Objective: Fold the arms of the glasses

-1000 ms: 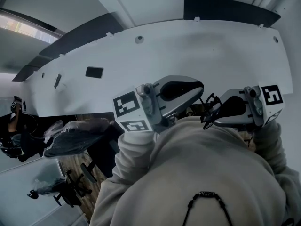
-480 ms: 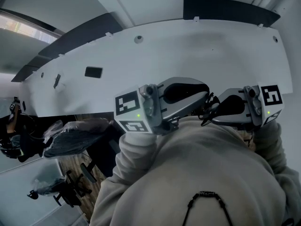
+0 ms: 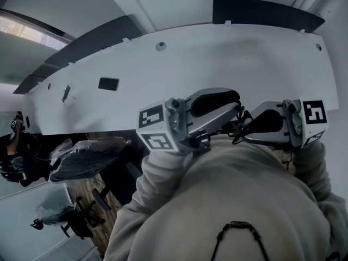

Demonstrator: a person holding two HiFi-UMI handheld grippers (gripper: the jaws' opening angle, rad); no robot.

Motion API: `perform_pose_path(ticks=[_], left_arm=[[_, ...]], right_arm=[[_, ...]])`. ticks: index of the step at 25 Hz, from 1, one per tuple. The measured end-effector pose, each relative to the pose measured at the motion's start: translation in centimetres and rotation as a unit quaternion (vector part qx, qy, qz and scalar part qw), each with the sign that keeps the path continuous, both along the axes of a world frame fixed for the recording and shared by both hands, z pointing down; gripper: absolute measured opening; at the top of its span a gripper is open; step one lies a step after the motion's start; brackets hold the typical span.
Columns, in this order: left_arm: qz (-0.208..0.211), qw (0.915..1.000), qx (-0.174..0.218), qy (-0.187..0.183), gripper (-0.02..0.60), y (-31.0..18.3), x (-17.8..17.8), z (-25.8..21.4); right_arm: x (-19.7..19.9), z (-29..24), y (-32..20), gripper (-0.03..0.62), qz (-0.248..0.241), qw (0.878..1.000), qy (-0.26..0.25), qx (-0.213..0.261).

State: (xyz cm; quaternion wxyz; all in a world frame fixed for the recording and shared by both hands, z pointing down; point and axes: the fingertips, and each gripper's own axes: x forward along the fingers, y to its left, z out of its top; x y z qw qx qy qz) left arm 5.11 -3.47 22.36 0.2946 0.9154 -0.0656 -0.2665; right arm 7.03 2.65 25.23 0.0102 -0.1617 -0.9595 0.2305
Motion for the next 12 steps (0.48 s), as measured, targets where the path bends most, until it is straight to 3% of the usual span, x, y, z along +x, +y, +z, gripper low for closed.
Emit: perform_pose_path(ticks=[3,5,10,11,12], left_arm=[[-0.044,0.9989,-0.018,0.006,0.159,-1.5,-1.3,0.7],[-0.080,0.9963,-0.030,0.005,0.192,-2.5,-2.9,1.3],[-0.151,0.9879,-0.034,-0.005,0.195,-3.3,-6.5,2.3],[-0.159,0.9866,-0.034,-0.007,0.178,-3.2,-6.9,2.4],[-0.166,0.9855,-0.033,-0.012,0.118,-3.0,-7.2,2.6]], right_arm=[[0.3,0.1,-1.3,0.049,0.020,1.000,0.010,0.001],[0.8,0.4,-2.5,0.049,0.035,0.999,0.017,0.002],[2.2,2.0,-6.2,0.049,0.085,0.994,0.062,0.021],[2.4,2.5,-7.0,0.049,0.094,0.993,0.072,0.026],[2.6,3.0,-7.7,0.049,0.101,0.991,0.083,0.031]])
